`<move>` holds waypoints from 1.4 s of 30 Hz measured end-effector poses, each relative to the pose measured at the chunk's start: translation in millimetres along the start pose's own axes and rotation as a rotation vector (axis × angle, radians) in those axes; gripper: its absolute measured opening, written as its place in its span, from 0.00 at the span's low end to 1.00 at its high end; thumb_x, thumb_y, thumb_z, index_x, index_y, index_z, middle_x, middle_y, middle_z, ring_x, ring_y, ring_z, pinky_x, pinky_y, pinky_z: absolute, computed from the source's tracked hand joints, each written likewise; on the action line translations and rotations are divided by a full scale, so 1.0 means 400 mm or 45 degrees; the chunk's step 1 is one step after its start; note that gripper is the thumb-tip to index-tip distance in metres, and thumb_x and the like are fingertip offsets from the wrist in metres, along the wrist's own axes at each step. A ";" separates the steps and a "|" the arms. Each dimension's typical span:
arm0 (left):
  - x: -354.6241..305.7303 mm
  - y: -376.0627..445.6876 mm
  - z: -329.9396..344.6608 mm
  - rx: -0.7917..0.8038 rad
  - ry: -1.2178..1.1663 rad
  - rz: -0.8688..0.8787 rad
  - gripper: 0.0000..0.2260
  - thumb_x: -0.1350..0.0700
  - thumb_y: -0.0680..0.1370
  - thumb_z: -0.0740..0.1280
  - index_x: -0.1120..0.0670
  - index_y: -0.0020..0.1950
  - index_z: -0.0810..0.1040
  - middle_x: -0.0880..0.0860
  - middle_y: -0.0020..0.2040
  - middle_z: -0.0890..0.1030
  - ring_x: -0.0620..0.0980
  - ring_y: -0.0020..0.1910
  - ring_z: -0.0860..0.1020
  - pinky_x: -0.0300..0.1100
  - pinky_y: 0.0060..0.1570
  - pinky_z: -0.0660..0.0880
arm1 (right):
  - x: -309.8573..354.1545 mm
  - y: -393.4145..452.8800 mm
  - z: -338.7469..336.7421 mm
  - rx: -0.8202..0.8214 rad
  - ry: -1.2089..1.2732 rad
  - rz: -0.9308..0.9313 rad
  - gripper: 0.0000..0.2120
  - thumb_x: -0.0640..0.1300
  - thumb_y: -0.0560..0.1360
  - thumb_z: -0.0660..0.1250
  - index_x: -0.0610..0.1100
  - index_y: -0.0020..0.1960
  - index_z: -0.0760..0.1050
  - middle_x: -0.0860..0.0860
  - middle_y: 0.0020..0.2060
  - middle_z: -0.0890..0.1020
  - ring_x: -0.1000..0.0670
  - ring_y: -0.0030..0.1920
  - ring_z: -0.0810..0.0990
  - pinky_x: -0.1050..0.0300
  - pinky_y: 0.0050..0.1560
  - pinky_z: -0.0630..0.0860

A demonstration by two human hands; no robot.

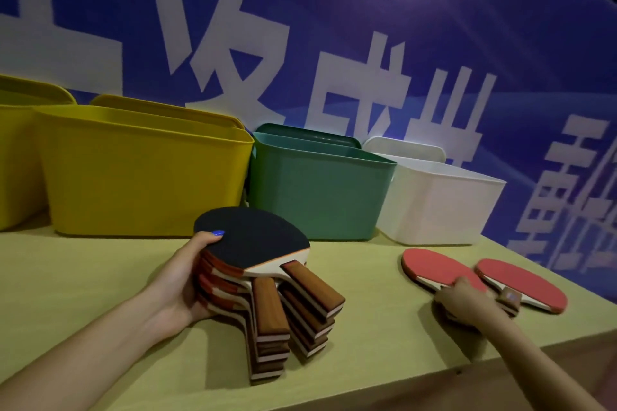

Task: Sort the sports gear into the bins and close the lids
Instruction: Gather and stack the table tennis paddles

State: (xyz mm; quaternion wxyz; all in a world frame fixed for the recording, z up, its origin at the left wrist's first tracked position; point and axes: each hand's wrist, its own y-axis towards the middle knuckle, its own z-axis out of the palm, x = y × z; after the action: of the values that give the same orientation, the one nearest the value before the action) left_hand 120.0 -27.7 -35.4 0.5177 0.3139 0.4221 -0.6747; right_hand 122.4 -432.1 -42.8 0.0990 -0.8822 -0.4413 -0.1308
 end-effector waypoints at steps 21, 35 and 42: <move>-0.003 0.025 -0.016 0.049 0.104 -0.091 0.35 0.32 0.66 0.63 0.57 0.59 0.78 0.62 0.52 0.83 0.61 0.53 0.81 0.57 0.54 0.77 | 0.473 -0.440 -0.079 0.446 0.639 -1.044 0.16 0.39 0.73 0.63 0.47 0.60 0.79 0.58 0.41 0.77 0.59 0.33 0.71 0.68 0.29 0.67; -0.020 0.027 -0.023 0.092 -0.120 -0.231 0.39 0.30 0.67 0.64 0.62 0.62 0.73 0.66 0.53 0.82 0.65 0.53 0.80 0.60 0.53 0.76 | 0.478 -0.508 -0.029 0.197 0.124 -1.117 0.23 0.55 0.74 0.57 0.63 0.69 0.66 0.54 0.50 0.77 0.50 0.49 0.76 0.57 0.45 0.74; -0.010 0.035 -0.023 0.092 -0.063 -0.209 0.35 0.31 0.69 0.63 0.61 0.58 0.74 0.65 0.52 0.82 0.64 0.53 0.80 0.59 0.54 0.76 | 0.455 -0.477 -0.056 0.473 0.299 -1.125 0.14 0.51 0.78 0.58 0.51 0.59 0.76 0.51 0.57 0.80 0.49 0.57 0.77 0.50 0.62 0.73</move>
State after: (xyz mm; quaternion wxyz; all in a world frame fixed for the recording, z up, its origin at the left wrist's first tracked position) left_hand 134.5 -19.2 -39.5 0.4593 0.2798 0.4090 -0.7372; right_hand 70.4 -188.6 47.5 0.2389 -0.5575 -0.7749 -0.1779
